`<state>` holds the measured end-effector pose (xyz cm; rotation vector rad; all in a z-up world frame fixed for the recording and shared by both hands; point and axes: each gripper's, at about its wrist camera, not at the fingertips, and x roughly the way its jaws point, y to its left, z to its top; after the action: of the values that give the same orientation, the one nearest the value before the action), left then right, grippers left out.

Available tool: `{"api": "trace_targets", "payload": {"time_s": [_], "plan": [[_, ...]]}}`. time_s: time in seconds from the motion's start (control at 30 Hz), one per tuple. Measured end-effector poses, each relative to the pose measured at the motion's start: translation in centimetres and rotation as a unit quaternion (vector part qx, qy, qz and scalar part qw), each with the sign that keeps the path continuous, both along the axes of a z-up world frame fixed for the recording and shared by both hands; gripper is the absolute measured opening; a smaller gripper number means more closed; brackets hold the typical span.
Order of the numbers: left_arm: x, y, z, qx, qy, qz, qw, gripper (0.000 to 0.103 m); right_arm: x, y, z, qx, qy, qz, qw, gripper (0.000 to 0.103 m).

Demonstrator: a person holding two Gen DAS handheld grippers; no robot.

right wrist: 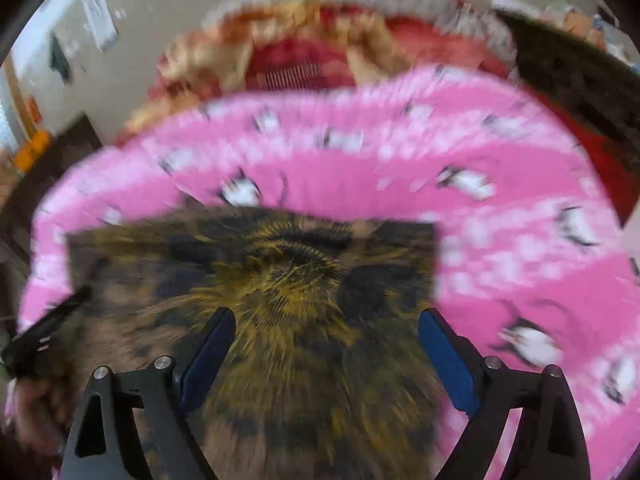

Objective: Fold small clothes

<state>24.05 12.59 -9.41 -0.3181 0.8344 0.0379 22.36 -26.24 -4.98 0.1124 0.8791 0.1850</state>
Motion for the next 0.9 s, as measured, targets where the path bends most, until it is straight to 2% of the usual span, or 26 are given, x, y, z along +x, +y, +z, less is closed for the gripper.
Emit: {"api": "trace_targets", "payload": {"time_s": [0.07,0.13,0.23,0.3,0.33,0.37,0.4,0.47,0.5,0.57,0.6,0.63,0.67,0.73,0.8,0.9], "plan": [[-0.9,0.2,0.4,-0.013,0.006,-0.014,0.9998,0.078,-3.8,-1.6,1.8,-0.006,-0.026,-0.010,1.000,0.092],[-2.9,-0.1,1.6,0.002,0.025,-0.045,0.9987,0.078,-7.7,-2.9,2.9,-0.005,-0.041,-0.008,0.999,0.092],[-8.3,-1.2,4.4,0.022,-0.013,-0.081,0.9964,0.078,-13.1,-3.1,3.0,-0.018,-0.071,0.020,0.997,0.092],[-11.4,-2.5,5.5,0.018,-0.035,-0.111,0.9930,0.078,-15.2,-2.3,2.5,-0.034,-0.087,0.039,0.995,0.084],[-12.8,-3.5,5.6,0.019,-0.039,-0.127,0.9910,0.078,-15.9,-1.6,2.0,-0.036,-0.087,0.046,0.995,0.074],[-13.9,-4.4,5.4,0.020,-0.037,-0.138,0.9895,0.078,-16.5,-0.7,1.5,-0.036,-0.083,0.060,0.994,0.069],[-14.7,-5.2,4.8,0.025,-0.028,-0.147,0.9884,0.078,-16.7,0.2,1.0,-0.035,-0.081,0.074,0.993,0.068],[-15.2,-6.0,2.8,0.049,0.003,-0.153,0.9870,0.078,-16.9,2.0,-0.4,-0.039,-0.077,0.095,0.992,0.068],[-15.1,-6.1,1.2,0.058,0.034,-0.150,0.9864,0.078,-16.6,2.5,-1.4,-0.042,-0.068,0.102,0.992,0.068],[-15.8,-5.8,0.9,0.053,0.021,-0.154,0.9864,0.078,-15.5,2.7,-4.5,-0.043,-0.021,0.094,0.994,0.069],[-15.9,-5.6,1.1,0.043,0.033,-0.151,0.9870,0.078,-15.2,2.5,-5.6,-0.037,-0.005,0.088,0.995,0.070],[-16.1,-5.3,1.3,0.036,0.034,-0.150,0.9874,0.078,-15.6,2.3,-5.8,-0.029,-0.030,0.092,0.995,0.077],[-16.6,-5.0,1.6,0.025,0.027,-0.149,0.9882,0.078,-15.6,2.5,-5.9,-0.026,-0.027,0.102,0.994,0.084],[-18.2,-3.8,2.1,-0.012,0.006,-0.142,0.9898,0.078,-15.6,3.0,-6.2,-0.039,-0.026,0.113,0.992,0.089],[-20.0,-2.3,1.9,-0.064,0.003,-0.122,0.9905,0.078,-15.6,3.5,-6.5,-0.051,-0.026,0.119,0.991,0.093],[-21.3,-0.4,0.7,-0.144,0.025,-0.093,0.9849,0.078,-15.8,4.3,-6.6,-0.074,-0.029,0.118,0.990,0.094]]}}
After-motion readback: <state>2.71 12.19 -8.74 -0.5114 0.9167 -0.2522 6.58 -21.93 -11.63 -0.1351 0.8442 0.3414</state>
